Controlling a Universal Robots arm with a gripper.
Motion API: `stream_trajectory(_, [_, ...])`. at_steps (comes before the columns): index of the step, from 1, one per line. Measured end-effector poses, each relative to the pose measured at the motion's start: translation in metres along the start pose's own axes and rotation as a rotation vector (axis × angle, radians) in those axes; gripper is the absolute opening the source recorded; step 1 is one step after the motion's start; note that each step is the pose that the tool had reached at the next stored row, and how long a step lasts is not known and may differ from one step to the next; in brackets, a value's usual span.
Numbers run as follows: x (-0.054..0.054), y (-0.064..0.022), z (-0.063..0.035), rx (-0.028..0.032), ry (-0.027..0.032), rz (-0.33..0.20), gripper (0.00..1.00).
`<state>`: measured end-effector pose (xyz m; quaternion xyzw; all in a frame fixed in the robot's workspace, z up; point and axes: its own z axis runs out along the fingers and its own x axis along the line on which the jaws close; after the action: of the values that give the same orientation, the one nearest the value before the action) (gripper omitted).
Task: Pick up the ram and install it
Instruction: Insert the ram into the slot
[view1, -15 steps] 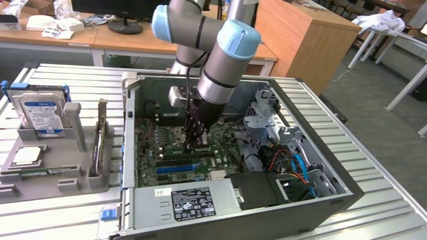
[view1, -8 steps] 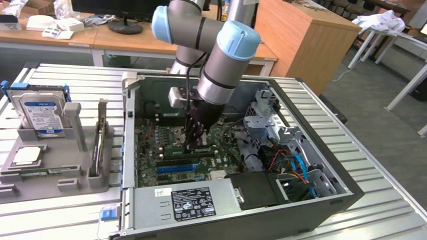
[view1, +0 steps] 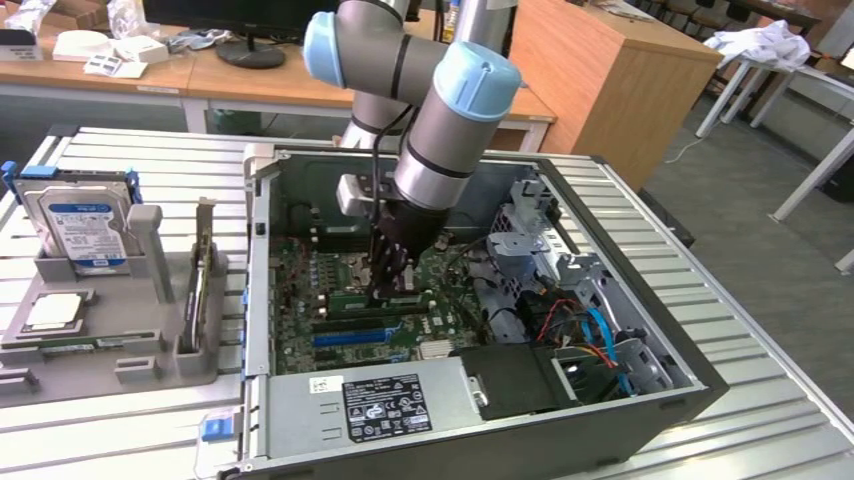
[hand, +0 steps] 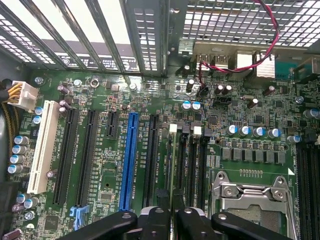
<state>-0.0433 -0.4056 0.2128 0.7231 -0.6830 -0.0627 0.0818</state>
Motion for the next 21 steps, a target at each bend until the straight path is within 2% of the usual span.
stream_trajectory(6, [0.0, 0.0, 0.0, 0.0, 0.0, 0.0, 0.15])
stream_trajectory(7, [0.0, 0.0, 0.0, 0.0, 0.0, 0.0, 0.21])
stream_trajectory(11, [0.0, -0.0001, 0.0001, 0.0002, -0.0015, 0.0, 0.21])
stream_trajectory(19, [0.0, 0.0067, -0.0332, 0.0001, -0.002, 0.0, 0.21])
stream_trajectory(20, [0.0, 0.0072, -0.0358, 0.0013, -0.0018, 0.0, 0.21])
stream_trajectory(21, [0.0, 0.0072, -0.0369, 0.0055, -0.0015, 0.0, 0.21])
